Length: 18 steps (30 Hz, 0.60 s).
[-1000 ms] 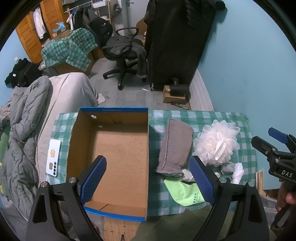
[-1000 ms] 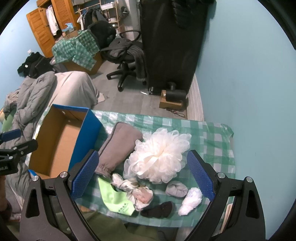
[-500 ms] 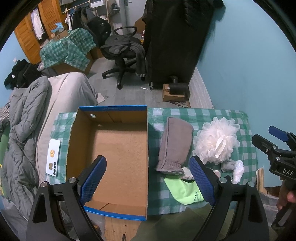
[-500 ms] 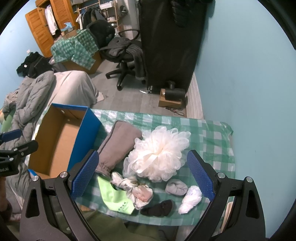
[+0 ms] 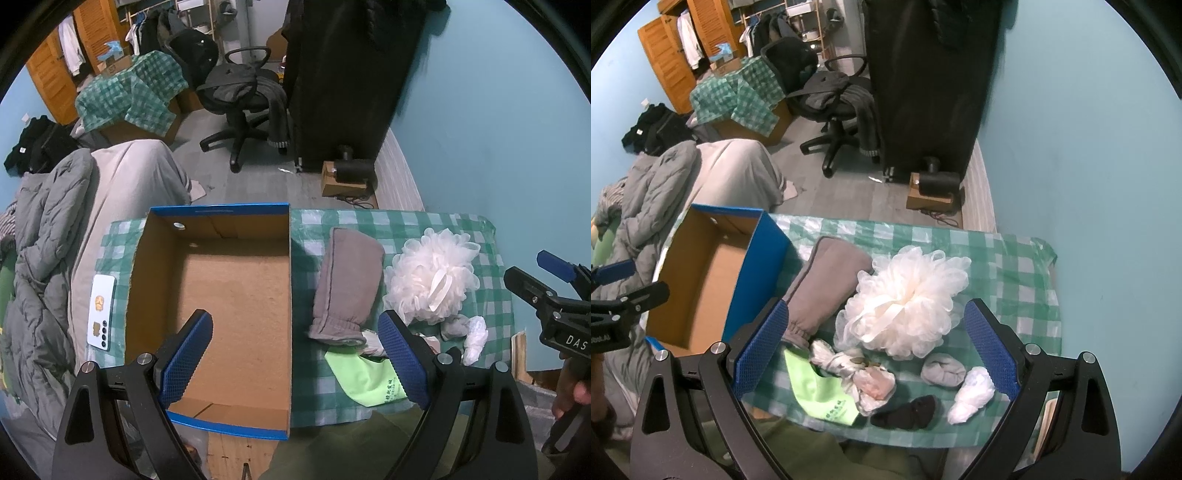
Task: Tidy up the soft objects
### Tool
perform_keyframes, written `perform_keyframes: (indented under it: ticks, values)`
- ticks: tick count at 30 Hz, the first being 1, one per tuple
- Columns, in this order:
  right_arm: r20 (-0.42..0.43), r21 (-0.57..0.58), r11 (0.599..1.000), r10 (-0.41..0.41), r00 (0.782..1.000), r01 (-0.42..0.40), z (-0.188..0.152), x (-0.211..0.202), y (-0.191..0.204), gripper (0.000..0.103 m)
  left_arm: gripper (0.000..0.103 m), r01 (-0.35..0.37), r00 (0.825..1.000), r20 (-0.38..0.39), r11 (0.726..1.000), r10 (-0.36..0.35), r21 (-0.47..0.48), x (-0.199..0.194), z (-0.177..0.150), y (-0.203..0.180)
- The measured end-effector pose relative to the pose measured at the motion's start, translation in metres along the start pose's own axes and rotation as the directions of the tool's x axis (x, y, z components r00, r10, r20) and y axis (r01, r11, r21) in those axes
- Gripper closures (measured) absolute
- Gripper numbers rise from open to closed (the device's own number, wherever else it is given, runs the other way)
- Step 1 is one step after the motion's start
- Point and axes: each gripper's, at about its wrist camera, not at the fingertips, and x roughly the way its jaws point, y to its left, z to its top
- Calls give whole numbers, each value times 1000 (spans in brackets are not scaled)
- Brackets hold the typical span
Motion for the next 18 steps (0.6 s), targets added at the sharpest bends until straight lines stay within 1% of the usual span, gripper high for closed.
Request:
perform_keyframes:
  ticks: [3,7,18]
  values:
    - [-4,10,1000,-2,1000,2,-4,4,-5,8,11,9,1000,-18,1000,-9,10,7,5,-4]
    - [-30,20,1000,-3,1000,4,2,9,-13,8,11,20,999,-46,1000,-19,23,19,9,-12]
    - [-89,52,999,2,996,3,8,32,-40,8,11,30,995,-94,994,-20,103,54,20,-45]
